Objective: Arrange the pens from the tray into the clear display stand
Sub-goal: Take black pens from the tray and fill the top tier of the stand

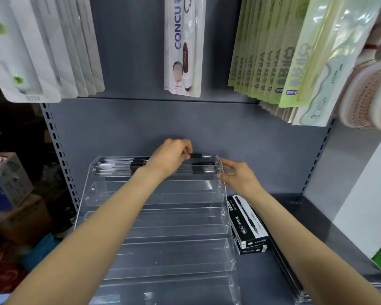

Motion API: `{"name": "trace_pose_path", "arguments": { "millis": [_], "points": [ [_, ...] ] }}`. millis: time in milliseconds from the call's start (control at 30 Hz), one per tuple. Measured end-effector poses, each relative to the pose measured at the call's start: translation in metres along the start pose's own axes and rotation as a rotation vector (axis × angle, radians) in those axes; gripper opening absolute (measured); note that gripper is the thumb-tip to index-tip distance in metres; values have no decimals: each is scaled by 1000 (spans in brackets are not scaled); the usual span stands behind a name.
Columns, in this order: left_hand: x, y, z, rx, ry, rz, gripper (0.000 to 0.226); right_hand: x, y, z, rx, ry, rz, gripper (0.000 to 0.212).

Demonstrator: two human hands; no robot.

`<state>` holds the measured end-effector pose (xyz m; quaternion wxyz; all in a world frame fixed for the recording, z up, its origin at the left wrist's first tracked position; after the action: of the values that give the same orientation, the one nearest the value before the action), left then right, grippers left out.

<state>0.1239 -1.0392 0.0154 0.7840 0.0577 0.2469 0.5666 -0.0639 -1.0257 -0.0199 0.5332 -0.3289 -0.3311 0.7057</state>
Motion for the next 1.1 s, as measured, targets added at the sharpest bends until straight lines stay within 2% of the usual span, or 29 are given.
{"name": "trace_pose_path", "arguments": {
  "millis": [300, 567, 733, 900, 967, 1100],
  "points": [
    [-4, 3, -8, -99, -57, 88, 12, 3, -2, 0, 24, 3, -3, 53],
    [6, 2, -2, -166, 64, 3, 16, 2, -1, 0, 15, 9, -12, 52],
    [19, -4, -10, -163, -108, -88, 41, 1, 0, -2, 22, 24, -17, 52],
    [22, -1, -13, -222, -182, -64, 44, 6, -8, -5, 65, 70, -34, 48],
    [27, 0, -12, -210, -156, -73, 41, 12, -13, -7, 106, 131, -33, 43],
    [42, 0, -5, -126, 19, -127, 29, 30, -27, -17, 221, 318, 23, 37]
  ]
}}
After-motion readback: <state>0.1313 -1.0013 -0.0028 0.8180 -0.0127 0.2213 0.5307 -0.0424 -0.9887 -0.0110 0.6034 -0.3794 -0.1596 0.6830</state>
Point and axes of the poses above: each hand's wrist, its own x-axis away from the middle knuckle, its own z-axis out of the back of the hand, y = z × x, the point moved 3 cm from there along -x, towards the middle knuckle, and after that the axes turned 5 degrees about -y, right-handed, at the moved point
